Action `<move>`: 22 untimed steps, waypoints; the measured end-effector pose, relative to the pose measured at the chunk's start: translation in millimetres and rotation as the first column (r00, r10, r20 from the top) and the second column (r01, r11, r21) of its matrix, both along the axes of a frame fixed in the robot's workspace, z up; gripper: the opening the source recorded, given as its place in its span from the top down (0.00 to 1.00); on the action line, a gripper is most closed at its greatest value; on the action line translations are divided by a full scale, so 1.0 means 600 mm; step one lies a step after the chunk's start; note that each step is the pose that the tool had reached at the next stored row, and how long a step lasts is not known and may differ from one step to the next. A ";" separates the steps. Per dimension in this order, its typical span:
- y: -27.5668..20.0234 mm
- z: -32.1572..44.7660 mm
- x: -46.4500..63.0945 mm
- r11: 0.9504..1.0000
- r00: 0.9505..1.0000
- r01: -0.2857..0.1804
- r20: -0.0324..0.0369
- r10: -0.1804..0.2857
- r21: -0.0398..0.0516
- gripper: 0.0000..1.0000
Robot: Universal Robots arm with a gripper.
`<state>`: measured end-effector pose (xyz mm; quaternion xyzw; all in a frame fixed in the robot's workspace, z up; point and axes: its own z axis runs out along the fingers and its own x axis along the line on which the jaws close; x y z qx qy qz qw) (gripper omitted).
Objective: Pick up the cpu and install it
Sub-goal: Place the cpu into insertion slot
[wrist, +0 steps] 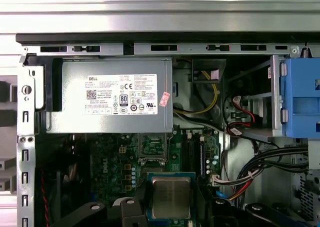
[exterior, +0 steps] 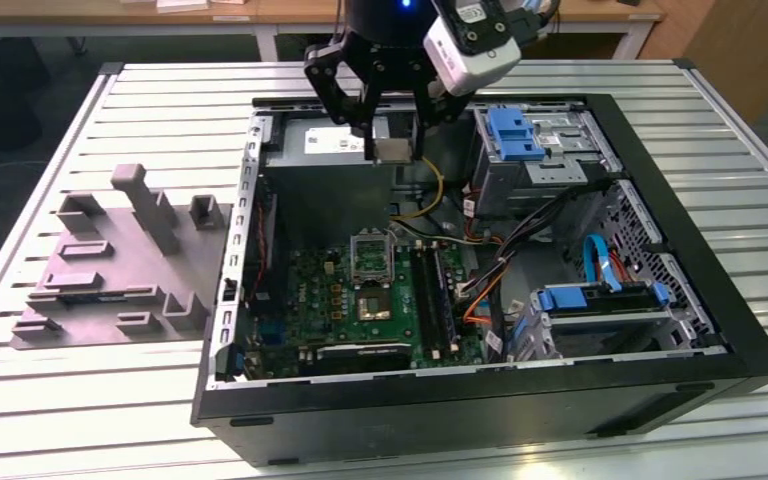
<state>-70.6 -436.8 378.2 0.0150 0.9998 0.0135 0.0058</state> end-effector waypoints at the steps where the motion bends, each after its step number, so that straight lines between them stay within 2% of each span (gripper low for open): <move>1: -0.0008 0.000 0.000 1.000 1.000 0.000 0.000 0.000 0.000 0.53; 9: -0.0054 0.000 0.000 1.000 1.000 0.000 0.000 0.000 0.000 0.53; 18: -0.0055 -0.005 0.000 1.000 1.000 0.000 0.000 0.000 0.000 0.53; 22: -0.0111 -0.007 0.000 1.000 1.000 0.000 -0.001 0.000 0.000 0.53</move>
